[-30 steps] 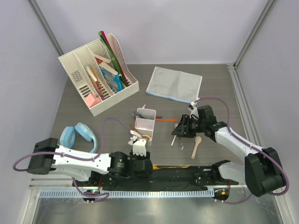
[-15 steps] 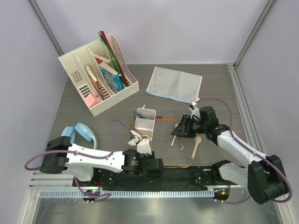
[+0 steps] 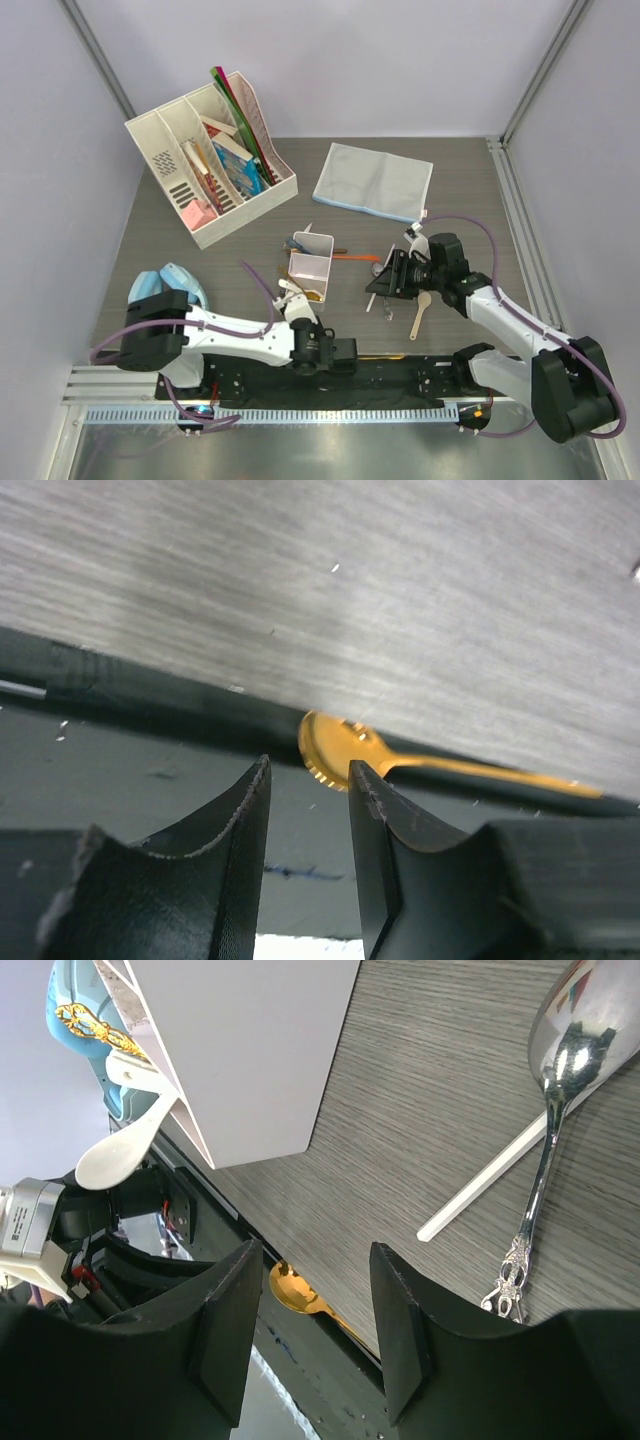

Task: Sort the eating utensils into containers
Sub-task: Pick up the fork from the corner of the board, then place the spoon in the storage box.

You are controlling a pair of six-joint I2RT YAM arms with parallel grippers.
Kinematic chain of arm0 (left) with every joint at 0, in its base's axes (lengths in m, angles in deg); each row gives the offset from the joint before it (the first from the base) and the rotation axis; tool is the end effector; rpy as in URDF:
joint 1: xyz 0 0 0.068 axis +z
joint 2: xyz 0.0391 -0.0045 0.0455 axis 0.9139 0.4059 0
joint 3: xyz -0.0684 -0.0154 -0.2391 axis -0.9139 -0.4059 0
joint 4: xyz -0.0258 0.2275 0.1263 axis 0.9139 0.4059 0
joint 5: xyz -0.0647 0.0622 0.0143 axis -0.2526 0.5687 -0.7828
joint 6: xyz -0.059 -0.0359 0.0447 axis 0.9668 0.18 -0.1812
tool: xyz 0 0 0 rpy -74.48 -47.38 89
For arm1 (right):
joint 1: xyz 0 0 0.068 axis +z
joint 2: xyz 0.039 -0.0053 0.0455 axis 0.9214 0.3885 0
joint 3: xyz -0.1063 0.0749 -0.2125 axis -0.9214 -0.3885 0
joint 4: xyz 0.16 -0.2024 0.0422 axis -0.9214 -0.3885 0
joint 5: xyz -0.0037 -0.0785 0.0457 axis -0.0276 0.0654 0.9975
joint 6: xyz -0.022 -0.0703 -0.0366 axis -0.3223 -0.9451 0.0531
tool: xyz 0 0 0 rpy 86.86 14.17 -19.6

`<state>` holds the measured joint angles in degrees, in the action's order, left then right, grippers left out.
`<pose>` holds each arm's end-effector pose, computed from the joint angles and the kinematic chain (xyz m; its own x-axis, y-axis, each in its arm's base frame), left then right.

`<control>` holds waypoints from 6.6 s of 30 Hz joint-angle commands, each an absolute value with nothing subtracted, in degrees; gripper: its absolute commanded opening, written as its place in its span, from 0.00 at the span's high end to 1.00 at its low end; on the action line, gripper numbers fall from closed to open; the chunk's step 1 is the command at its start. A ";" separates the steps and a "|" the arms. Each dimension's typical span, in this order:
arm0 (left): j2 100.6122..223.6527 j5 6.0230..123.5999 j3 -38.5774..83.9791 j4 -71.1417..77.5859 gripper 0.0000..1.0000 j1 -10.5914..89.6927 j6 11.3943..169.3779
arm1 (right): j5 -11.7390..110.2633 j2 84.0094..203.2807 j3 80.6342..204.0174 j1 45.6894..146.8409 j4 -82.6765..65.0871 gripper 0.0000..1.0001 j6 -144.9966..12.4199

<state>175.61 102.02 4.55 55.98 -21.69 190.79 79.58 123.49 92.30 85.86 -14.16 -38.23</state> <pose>0.0450 -0.2598 0.1259 -0.7947 -0.4398 -0.4183 -0.3630 0.8968 -0.2530 0.2097 0.1174 0.1441 -0.9076 0.1684 -0.3846 -0.2096 0.6119 0.7626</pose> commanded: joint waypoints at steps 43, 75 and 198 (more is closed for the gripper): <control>181.56 99.62 4.67 51.56 0.74 -18.41 190.25 | 80.64 122.77 92.18 87.27 -11.71 0.47 -38.65; 177.87 104.89 5.03 49.90 1.00 -19.82 183.92 | 80.47 124.00 91.74 87.18 -10.57 0.47 -38.30; 169.51 132.40 24.18 77.22 0.66 -0.13 148.32 | 55.43 120.40 100.26 87.18 -21.64 0.45 -40.14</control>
